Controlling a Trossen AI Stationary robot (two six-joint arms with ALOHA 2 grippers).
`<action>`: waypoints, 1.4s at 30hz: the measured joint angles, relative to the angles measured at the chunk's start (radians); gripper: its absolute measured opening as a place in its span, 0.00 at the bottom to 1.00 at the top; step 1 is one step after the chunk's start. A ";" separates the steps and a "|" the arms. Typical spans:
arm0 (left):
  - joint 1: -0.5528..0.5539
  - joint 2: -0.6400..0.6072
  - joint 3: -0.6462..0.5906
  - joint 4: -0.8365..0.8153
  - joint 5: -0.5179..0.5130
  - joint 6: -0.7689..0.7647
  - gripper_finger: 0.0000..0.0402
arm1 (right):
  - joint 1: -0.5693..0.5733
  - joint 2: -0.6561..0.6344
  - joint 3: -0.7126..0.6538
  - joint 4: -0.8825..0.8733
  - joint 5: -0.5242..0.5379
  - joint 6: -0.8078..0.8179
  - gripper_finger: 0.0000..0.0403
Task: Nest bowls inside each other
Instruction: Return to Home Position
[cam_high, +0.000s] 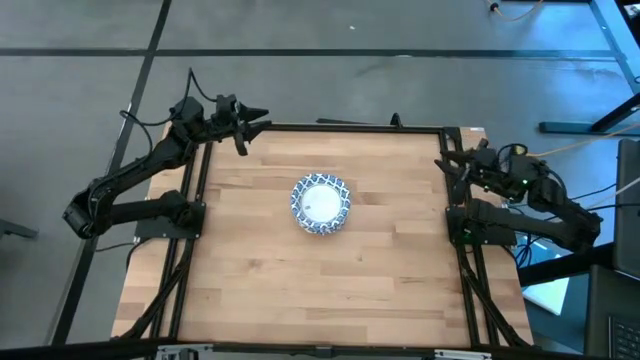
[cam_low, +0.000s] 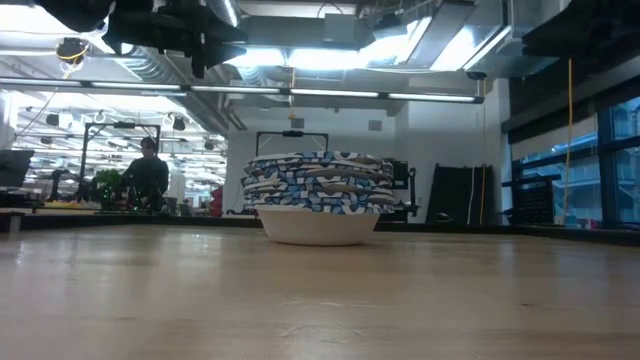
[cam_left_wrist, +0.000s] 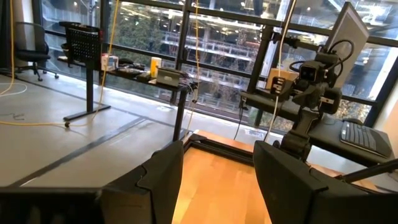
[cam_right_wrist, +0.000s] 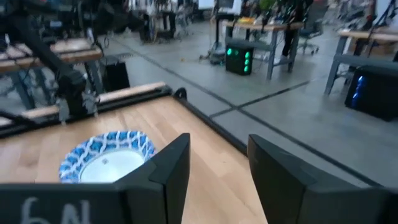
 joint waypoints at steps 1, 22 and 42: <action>0.002 0.000 0.000 0.000 0.000 0.000 0.47 | 0.000 -0.013 0.000 0.002 0.006 0.000 0.40; 0.037 -0.079 -0.084 -0.116 0.028 -0.025 0.47 | 0.000 -0.149 -0.220 0.262 0.032 0.025 0.40; 0.103 -0.593 -0.418 -0.222 0.057 -0.156 0.47 | 0.000 -0.156 -0.363 0.423 0.007 0.084 0.40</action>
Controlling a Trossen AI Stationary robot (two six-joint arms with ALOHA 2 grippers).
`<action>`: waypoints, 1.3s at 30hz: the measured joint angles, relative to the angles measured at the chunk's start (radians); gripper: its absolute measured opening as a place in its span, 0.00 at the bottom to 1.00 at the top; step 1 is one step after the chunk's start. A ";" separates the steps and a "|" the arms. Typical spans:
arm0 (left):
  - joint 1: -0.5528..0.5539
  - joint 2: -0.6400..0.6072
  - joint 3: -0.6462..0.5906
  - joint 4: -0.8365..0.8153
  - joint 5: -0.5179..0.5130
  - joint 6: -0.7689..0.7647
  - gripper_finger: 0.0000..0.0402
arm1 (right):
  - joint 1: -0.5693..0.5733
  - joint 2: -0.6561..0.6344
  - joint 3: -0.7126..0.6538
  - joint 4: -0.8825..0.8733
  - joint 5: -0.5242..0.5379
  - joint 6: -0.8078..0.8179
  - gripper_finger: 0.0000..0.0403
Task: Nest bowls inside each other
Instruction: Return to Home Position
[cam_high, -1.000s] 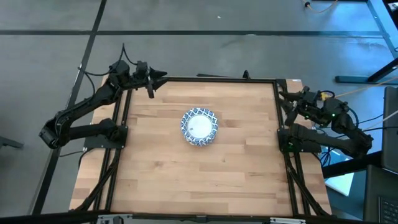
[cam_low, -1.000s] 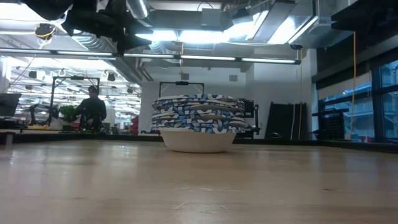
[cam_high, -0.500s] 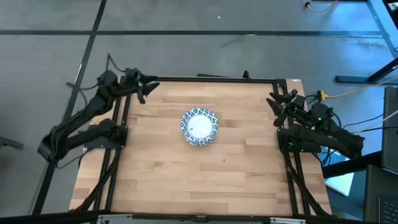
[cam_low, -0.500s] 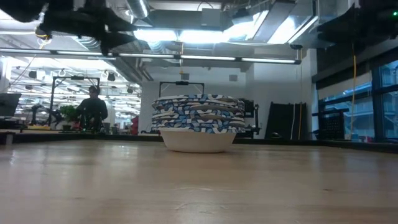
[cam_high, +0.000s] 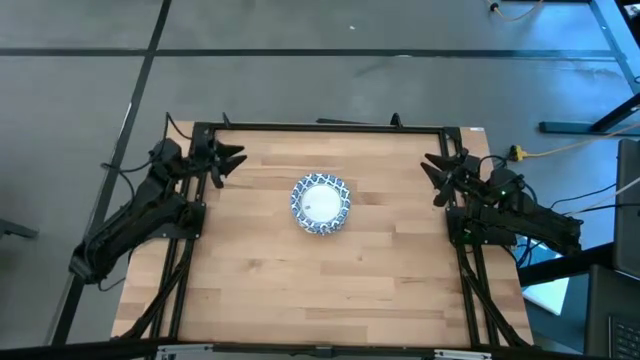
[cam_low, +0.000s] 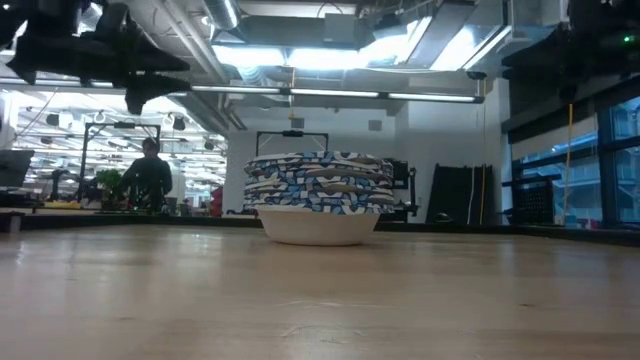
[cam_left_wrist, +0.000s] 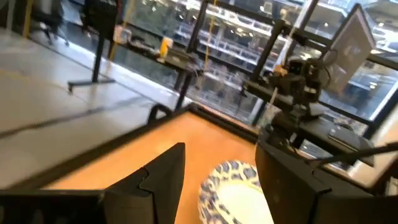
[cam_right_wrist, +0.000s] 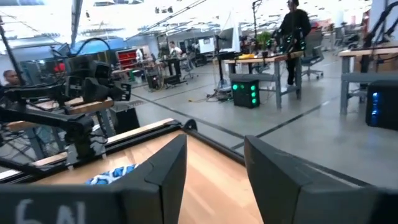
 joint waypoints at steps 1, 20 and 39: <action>0.000 -0.012 -0.004 -0.026 0.008 -0.002 0.47 | 0.000 0.000 0.000 -0.002 -0.010 0.003 0.40; -0.138 -0.044 -0.016 -0.242 0.024 -0.010 0.47 | 0.000 0.000 -0.013 -0.127 -0.103 0.119 0.40; -0.576 -0.083 -0.016 -0.337 -0.519 -0.031 0.47 | 0.000 0.000 -0.164 0.068 -0.151 0.178 0.40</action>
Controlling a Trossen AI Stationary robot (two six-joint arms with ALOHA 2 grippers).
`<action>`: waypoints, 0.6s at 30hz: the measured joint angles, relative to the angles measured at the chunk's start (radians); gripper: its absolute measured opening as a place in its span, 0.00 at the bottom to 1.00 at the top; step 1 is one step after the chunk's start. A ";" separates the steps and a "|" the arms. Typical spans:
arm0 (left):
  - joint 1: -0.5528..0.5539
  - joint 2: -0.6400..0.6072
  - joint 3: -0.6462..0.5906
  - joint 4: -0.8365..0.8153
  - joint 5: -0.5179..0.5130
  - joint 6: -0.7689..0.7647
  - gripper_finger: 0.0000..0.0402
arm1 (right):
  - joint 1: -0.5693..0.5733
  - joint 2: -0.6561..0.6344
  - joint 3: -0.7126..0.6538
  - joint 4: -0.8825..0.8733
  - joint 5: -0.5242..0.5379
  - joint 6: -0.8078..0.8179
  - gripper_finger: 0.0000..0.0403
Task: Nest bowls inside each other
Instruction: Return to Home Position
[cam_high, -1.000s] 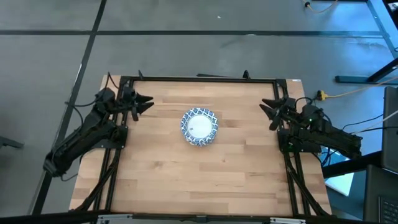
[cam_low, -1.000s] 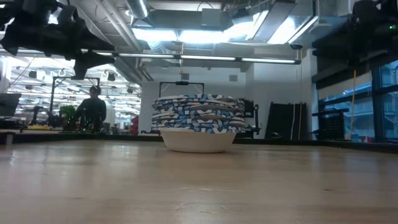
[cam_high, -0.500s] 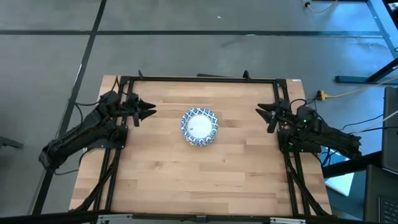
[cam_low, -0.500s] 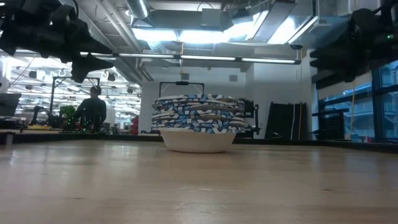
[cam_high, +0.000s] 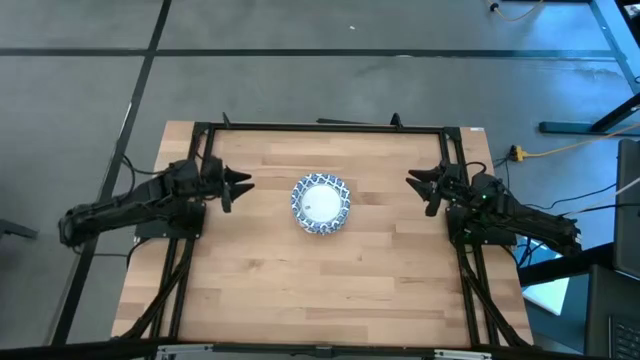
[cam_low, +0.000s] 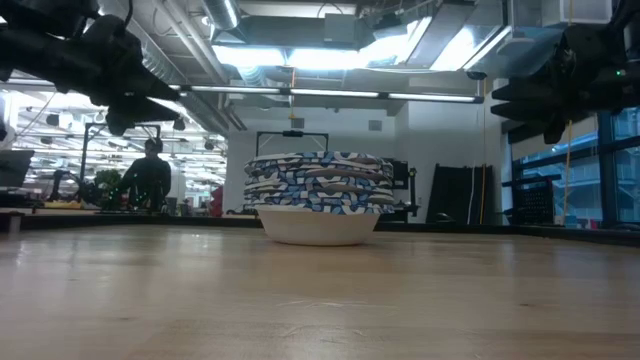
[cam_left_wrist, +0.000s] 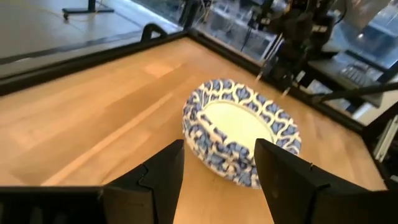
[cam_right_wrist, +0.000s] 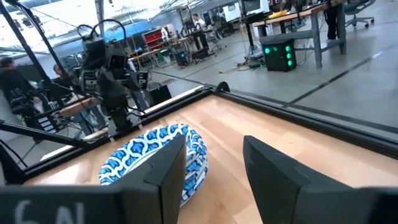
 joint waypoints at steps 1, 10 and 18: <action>-0.019 0.000 0.000 -0.009 -0.020 -0.006 0.47 | 0.000 0.000 0.000 0.000 -0.002 0.004 0.40; -0.130 -0.008 -0.055 0.067 -0.129 -0.049 0.47 | 0.001 0.000 0.000 0.000 -0.019 0.009 0.40; -0.154 -0.012 -0.157 0.206 -0.136 -0.092 0.47 | 0.001 0.000 0.000 -0.001 -0.026 0.008 0.40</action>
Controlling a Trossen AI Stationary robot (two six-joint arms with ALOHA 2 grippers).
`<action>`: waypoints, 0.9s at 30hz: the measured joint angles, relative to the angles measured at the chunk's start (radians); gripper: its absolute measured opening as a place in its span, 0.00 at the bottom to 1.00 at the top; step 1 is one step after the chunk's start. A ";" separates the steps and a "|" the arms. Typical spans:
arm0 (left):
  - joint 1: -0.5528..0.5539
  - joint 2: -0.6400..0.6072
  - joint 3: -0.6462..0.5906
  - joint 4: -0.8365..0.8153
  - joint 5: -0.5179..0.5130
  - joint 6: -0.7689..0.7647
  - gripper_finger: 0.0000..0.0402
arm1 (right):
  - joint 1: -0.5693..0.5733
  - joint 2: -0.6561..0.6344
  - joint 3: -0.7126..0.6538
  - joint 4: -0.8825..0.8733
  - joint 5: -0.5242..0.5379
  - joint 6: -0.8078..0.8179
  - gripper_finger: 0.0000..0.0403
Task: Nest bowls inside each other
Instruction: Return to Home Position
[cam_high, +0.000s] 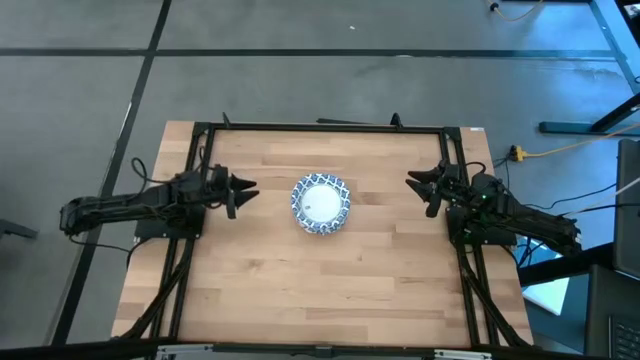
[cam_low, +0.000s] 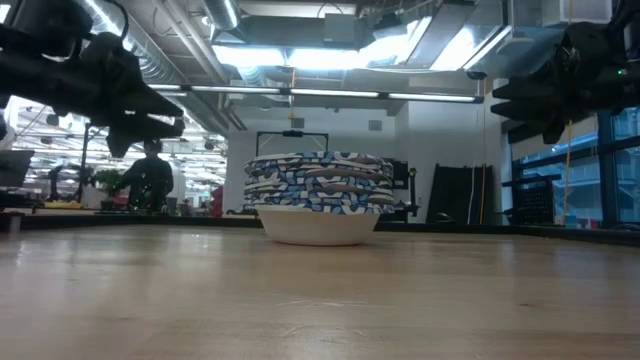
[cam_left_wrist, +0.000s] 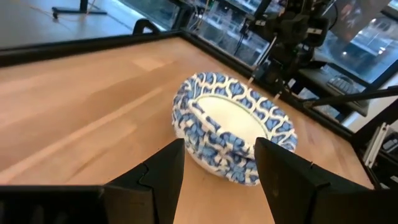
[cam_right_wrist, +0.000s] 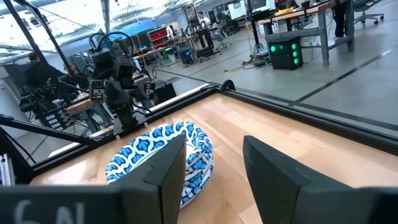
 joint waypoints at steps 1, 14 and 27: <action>-0.001 0.000 -0.005 -0.001 0.000 -0.003 0.47 | 0.000 0.000 0.000 0.000 0.000 0.000 0.40; -0.005 0.002 -0.050 0.007 0.003 -0.065 0.47 | 0.000 0.000 0.001 -0.071 -0.010 0.029 0.40; -0.005 0.002 -0.050 0.005 0.022 -0.086 0.47 | 0.000 0.000 0.001 -0.142 0.001 0.049 0.40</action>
